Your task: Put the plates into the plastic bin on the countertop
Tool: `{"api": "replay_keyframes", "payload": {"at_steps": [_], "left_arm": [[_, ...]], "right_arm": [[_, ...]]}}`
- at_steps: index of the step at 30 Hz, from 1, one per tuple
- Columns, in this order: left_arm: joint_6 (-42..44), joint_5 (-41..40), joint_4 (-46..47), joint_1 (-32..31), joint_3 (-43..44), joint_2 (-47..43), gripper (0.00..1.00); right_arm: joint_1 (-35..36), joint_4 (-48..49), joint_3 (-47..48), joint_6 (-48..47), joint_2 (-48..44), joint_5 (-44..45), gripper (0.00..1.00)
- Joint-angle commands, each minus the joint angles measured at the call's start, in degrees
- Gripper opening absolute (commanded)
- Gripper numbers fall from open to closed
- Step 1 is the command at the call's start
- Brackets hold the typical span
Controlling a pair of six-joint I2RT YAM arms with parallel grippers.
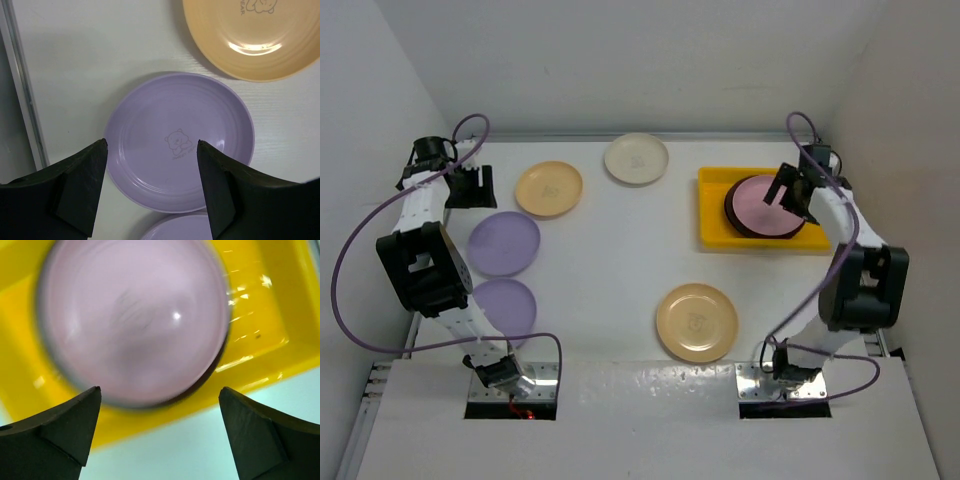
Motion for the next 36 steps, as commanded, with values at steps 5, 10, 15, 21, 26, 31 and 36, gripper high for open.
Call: {"api": "replay_keyframes", "payload": {"at_steps": [5, 10, 15, 21, 26, 31, 36], "left_arm": [[0.4, 1.8, 0.2, -1.5, 0.5, -4.2, 0.75], [0.4, 2.4, 0.2, -2.7, -0.7, -4.7, 0.75], [0.9, 2.4, 0.2, -3.8, -1.9, -5.8, 0.75], [0.9, 2.4, 0.2, -4.3, -2.4, -6.9, 0.75], [1.4, 1.8, 0.2, -4.3, -2.4, -6.9, 0.75], [0.4, 1.8, 0.2, -4.3, -1.2, -4.1, 0.75], [-0.1, 1.8, 0.2, -4.8, -0.7, -3.6, 0.75]], "right_arm": [[13.0, -4.8, -17.2, -8.0, -22.6, -17.7, 0.49], [25.6, -5.3, -30.4, -3.6, -24.2, -17.5, 0.86], [31.8, 1.1, -40.6, 1.9, -25.8, -14.7, 0.71], [33.7, 2.1, -42.5, 3.7, -27.4, -8.1, 0.00], [34.5, -0.9, -34.5, -2.3, -34.1, -11.2, 0.00], [19.9, 6.1, -25.1, 4.5, -35.1, -10.9, 0.00], [0.5, 5.9, -16.7, 11.3, -22.7, -8.9, 0.00]]}}
